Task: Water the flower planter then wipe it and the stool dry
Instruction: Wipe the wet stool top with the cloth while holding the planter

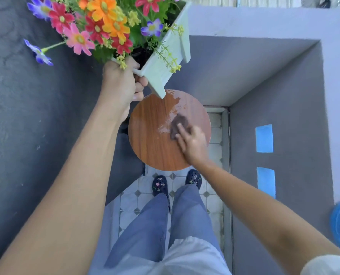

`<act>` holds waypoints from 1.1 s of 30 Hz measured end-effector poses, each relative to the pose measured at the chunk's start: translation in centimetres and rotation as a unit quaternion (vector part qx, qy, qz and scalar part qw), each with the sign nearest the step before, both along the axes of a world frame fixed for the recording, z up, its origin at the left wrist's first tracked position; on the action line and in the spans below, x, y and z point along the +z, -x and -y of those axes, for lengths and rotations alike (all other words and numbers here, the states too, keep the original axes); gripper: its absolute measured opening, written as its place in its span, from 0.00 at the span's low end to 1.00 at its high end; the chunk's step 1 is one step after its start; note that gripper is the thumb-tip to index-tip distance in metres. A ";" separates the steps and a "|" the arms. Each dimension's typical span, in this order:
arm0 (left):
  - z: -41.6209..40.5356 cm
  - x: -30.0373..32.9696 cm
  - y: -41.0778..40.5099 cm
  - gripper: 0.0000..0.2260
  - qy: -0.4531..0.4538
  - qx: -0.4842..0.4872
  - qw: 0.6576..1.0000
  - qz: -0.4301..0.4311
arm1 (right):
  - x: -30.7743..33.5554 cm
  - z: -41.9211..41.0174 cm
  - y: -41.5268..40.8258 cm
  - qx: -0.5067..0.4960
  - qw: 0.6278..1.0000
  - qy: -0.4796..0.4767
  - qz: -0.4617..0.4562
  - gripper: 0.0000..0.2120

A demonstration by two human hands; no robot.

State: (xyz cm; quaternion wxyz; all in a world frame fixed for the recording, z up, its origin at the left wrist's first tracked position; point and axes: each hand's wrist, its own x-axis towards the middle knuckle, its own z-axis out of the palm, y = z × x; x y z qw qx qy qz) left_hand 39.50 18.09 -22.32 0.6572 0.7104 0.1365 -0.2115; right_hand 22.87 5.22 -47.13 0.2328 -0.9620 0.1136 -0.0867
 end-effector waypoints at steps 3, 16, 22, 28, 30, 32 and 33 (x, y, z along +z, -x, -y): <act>0.4 0.1 -0.5 0.09 0.003 0.003 1.000 0.007 | 0.4 -5.2 1.1 0.201 0.979 0.016 0.012 0.17; 1.5 0.6 -2.4 0.10 0.016 0.013 1.000 0.022 | 1.1 -1.8 -8.4 -0.032 0.999 0.005 -0.023 0.18; 1.5 0.5 -2.7 0.10 0.002 0.009 1.000 0.018 | 0.0 -5.6 -6.5 0.320 0.945 0.051 0.037 0.19; 1.4 0.3 -3.0 0.10 0.008 0.009 1.000 0.022 | 0.0 2.0 -12.3 -0.175 0.984 -0.001 -0.011 0.17; 1.6 0.3 -3.1 0.10 0.010 0.015 1.000 0.019 | 0.3 0.3 -12.7 -0.202 0.979 0.002 -0.032 0.18; 1.8 0.3 -3.1 0.10 0.011 0.021 1.000 0.016 | 0.5 -3.2 -12.0 -0.087 0.995 -0.003 -0.040 0.19; 1.8 0.3 -3.1 0.10 0.011 0.024 1.000 0.016 | 0.3 -5.1 -11.4 0.010 0.999 0.003 -0.035 0.20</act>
